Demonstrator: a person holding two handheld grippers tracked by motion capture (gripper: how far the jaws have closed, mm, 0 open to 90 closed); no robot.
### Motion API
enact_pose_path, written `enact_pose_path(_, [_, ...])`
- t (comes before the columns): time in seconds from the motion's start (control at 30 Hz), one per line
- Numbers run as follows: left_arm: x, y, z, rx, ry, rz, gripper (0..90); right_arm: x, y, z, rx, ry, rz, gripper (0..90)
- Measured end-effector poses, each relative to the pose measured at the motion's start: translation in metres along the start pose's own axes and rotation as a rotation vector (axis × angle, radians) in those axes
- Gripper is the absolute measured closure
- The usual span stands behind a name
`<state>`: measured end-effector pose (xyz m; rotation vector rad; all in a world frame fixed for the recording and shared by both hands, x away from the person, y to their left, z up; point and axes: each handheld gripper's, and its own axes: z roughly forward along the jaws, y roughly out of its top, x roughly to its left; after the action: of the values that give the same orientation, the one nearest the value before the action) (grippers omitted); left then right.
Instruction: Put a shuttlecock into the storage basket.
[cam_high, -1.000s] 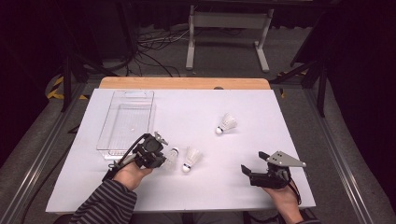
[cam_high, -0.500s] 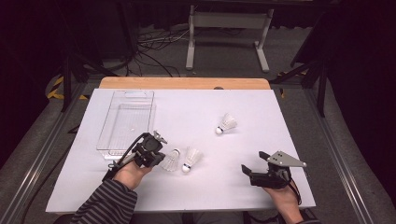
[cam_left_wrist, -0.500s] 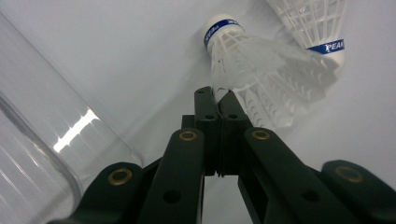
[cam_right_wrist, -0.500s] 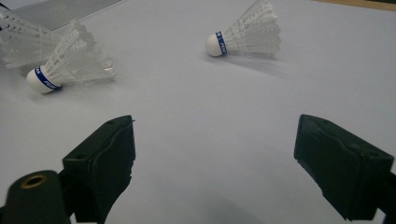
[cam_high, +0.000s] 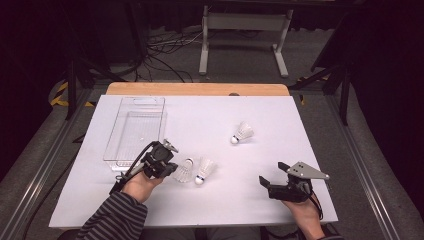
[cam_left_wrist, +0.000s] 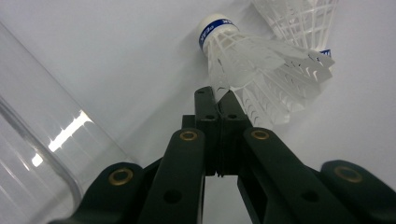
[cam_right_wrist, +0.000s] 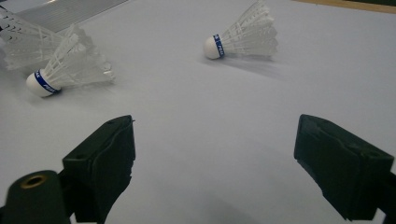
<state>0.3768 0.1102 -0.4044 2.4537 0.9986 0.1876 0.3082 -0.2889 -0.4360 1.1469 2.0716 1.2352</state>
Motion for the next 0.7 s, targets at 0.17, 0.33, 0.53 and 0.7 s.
enact_pose_path(0.17, [-0.001, 0.0, -0.001, -0.005, -0.005, -0.002, 89.9, 0.0, 0.0, 0.0, 0.003, 0.001, 0.002, 13.2])
enact_pose_path(0.33, [0.0, -0.003, -0.008, -0.023, -0.009, -0.009, 89.8, 0.0, 0.0, 0.0, 0.002, 0.001, 0.0, 13.2])
enact_pose_path(0.53, [0.002, -0.005, -0.016, -0.06, -0.04, -0.014, 89.8, 0.0, 0.0, 0.0, -0.006, 0.002, 0.001, 13.2])
enact_pose_path(0.7, [0.002, -0.008, -0.022, -0.078, -0.046, -0.023, 89.8, 0.0, 0.0, 0.0, -0.005, 0.002, 0.001, 13.2])
